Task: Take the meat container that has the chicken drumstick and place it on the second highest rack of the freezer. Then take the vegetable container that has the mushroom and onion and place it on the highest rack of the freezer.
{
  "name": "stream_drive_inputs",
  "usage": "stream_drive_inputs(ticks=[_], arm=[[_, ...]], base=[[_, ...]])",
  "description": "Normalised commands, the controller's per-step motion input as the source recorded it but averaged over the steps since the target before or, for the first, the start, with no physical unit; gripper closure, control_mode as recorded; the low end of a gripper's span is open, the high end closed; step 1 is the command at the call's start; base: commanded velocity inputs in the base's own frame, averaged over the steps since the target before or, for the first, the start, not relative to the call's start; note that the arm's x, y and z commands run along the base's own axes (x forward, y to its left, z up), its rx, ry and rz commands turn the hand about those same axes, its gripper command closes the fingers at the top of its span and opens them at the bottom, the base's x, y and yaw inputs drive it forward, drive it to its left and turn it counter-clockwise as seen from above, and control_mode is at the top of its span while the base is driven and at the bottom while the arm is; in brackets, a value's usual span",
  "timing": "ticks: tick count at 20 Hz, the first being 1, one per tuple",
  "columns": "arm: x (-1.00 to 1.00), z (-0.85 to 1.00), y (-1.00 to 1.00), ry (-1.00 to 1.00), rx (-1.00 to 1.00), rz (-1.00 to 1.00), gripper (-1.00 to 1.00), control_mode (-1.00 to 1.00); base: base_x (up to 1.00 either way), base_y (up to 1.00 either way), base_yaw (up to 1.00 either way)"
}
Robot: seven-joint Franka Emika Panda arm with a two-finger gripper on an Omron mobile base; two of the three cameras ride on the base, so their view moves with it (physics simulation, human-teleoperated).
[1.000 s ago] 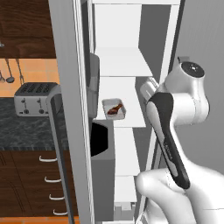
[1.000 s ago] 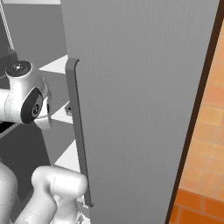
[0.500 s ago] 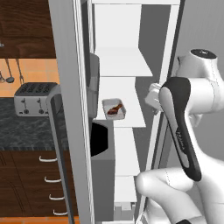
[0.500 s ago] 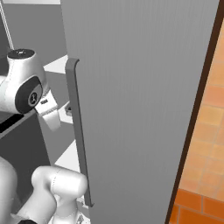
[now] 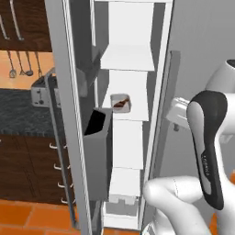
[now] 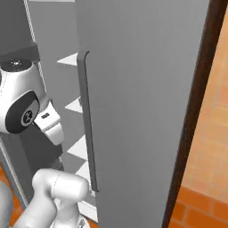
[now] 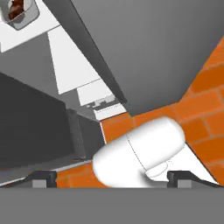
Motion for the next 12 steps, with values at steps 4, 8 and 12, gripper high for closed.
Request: stream_drive_inputs(ticks=[4,8,12], arm=[[0.00,0.00,0.00,0.00,0.00,0.00,-1.00,1.00],[0.00,0.00,0.00,0.00,0.00,0.00,-1.00,1.00],[0.00,0.00,0.00,0.00,0.00,0.00,-1.00,1.00]], base=[[-0.64,-0.05,0.96],[-0.31,0.00,1.00],[-0.26,0.00,1.00]])
